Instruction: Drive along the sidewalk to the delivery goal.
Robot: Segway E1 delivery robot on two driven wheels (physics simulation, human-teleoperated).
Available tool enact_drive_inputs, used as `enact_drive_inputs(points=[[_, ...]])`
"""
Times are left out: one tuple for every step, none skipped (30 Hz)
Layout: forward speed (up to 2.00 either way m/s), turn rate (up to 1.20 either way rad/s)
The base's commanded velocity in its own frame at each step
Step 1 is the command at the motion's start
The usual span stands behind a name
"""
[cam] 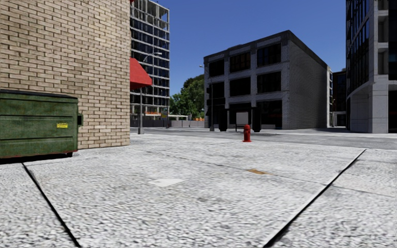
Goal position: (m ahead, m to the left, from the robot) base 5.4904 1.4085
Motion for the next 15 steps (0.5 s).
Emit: enact_drive_inputs(points=[[2.0, 0.26], [2.0, 0.26], [2.0, 0.26], [2.0, 0.26], [2.0, 0.26], [2.0, 0.26], [2.0, 0.26], [2.0, 0.26], [2.0, 0.26], [2.0, 0.26], [2.0, 0.26], [2.0, 0.26], [2.0, 0.26], [2.0, 0.26], [2.0, 0.26]])
